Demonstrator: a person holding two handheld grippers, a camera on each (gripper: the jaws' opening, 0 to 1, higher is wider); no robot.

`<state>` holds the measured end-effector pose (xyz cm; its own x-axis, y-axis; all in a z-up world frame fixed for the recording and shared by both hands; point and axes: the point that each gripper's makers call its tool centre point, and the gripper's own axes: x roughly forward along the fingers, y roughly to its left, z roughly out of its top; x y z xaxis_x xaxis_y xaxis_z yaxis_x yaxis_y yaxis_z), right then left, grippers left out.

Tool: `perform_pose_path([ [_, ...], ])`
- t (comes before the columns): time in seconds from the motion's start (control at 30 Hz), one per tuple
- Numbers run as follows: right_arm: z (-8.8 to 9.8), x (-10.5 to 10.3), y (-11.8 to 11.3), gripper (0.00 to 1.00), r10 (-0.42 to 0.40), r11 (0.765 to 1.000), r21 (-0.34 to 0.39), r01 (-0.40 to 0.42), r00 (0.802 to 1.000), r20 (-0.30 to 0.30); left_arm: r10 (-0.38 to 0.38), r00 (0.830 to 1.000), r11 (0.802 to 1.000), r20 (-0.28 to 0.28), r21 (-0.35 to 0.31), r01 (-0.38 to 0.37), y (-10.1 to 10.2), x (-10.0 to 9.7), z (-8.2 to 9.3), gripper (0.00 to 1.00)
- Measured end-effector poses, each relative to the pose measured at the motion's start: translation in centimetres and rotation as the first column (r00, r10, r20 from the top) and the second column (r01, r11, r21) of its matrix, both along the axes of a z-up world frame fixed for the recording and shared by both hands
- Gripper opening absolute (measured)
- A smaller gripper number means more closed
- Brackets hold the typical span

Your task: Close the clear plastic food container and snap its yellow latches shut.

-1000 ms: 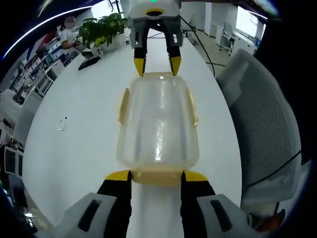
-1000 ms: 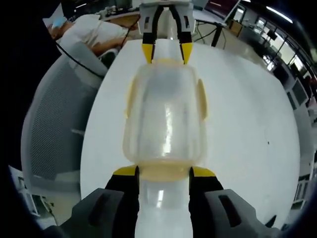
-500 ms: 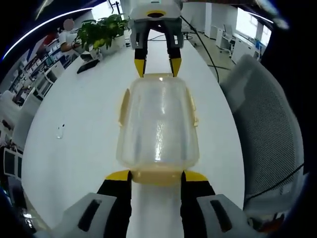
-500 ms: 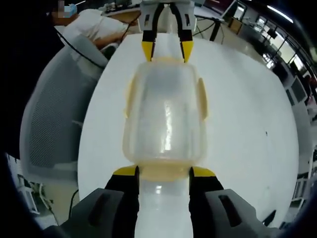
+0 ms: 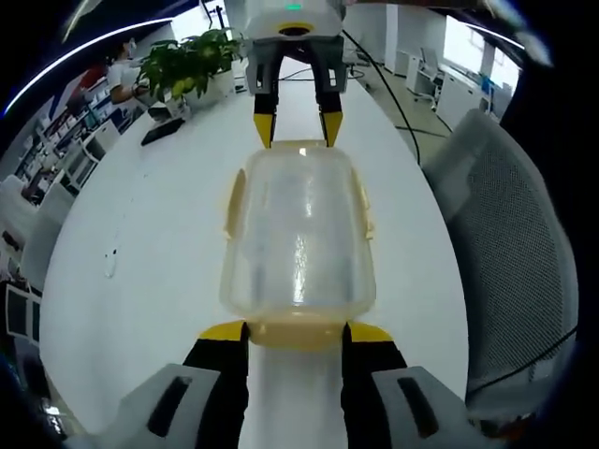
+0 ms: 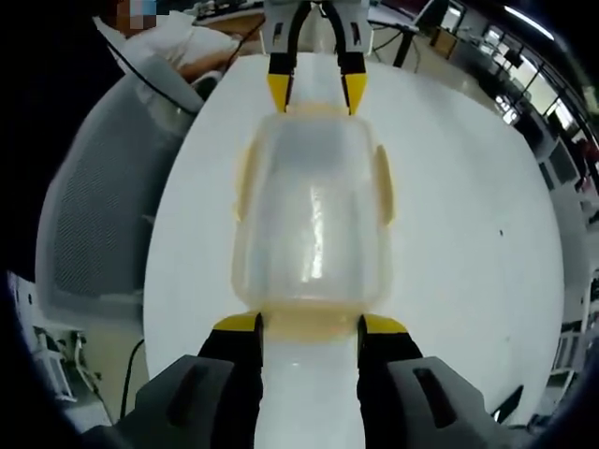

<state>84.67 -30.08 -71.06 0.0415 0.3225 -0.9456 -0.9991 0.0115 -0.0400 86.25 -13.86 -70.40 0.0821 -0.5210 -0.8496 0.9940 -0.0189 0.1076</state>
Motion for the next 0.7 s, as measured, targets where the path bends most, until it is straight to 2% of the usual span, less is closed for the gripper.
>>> perform_pose_path([
  [0.7,-0.9,0.3,-3.3,0.36,-0.005,0.999,-0.042,0.005,1.0,-0.004,-0.008,1.0,1.0,-0.004,-0.021,0.008,-3.3,0.3,-0.6,0.32],
])
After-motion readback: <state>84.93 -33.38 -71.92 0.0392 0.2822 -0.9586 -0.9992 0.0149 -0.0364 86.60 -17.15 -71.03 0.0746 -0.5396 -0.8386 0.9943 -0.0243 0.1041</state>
